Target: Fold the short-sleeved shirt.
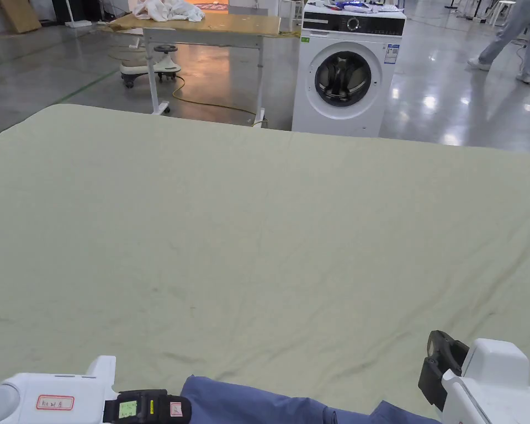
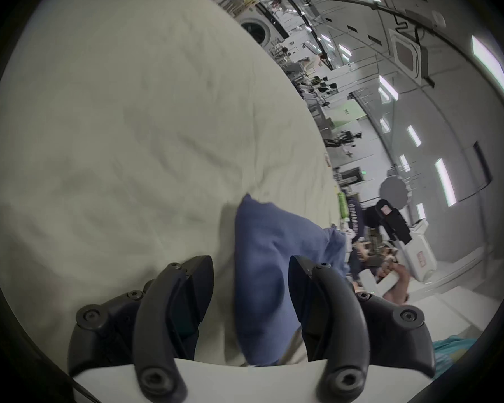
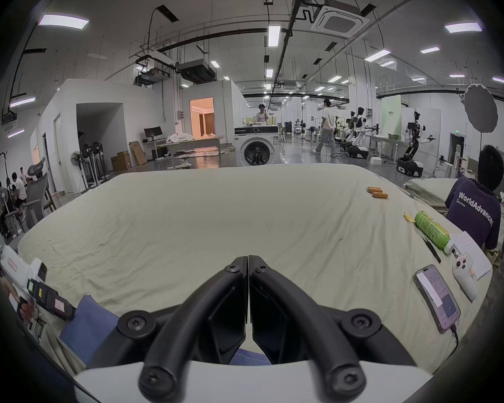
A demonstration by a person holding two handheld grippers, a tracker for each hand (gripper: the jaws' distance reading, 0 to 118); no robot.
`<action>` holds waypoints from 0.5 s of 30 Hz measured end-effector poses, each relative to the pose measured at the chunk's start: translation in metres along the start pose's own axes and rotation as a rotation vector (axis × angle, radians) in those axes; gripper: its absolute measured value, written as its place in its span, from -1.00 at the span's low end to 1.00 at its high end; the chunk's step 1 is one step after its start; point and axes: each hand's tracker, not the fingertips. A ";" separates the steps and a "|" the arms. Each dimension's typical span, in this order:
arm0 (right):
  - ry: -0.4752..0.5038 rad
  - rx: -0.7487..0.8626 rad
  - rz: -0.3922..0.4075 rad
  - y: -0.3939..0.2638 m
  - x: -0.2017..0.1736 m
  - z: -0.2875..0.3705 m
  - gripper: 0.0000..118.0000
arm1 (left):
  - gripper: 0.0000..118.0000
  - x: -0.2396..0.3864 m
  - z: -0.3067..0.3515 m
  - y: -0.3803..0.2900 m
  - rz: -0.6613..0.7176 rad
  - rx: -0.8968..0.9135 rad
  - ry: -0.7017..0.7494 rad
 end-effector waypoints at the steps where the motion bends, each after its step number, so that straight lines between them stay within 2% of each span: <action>1: 0.000 -0.001 0.002 0.000 0.000 0.000 -1.00 | -0.03 -0.006 -0.005 -0.003 0.012 0.003 -0.063; 2: 0.001 -0.002 0.001 0.000 -0.001 0.000 -1.00 | -0.03 -0.010 -0.009 -0.005 0.014 0.005 -0.138; 4: -0.002 -0.004 0.004 0.000 -0.001 0.000 -1.00 | -0.12 -0.009 -0.021 -0.011 0.036 -0.004 -0.183; 6: -0.005 -0.009 0.008 0.000 -0.001 0.000 -1.00 | -0.47 -0.007 -0.030 -0.012 0.025 -0.006 -0.179; 7: -0.007 -0.012 0.009 0.000 0.000 0.000 -1.00 | -0.76 -0.004 -0.034 -0.012 0.015 -0.005 -0.159; 8: -0.009 -0.013 0.009 0.000 0.000 -0.001 -1.00 | -0.83 -0.007 -0.038 -0.010 -0.014 -0.013 -0.119; 15: -0.008 -0.022 0.015 0.001 -0.001 -0.004 -1.00 | -0.93 0.023 -0.006 -0.007 -0.087 0.046 -0.124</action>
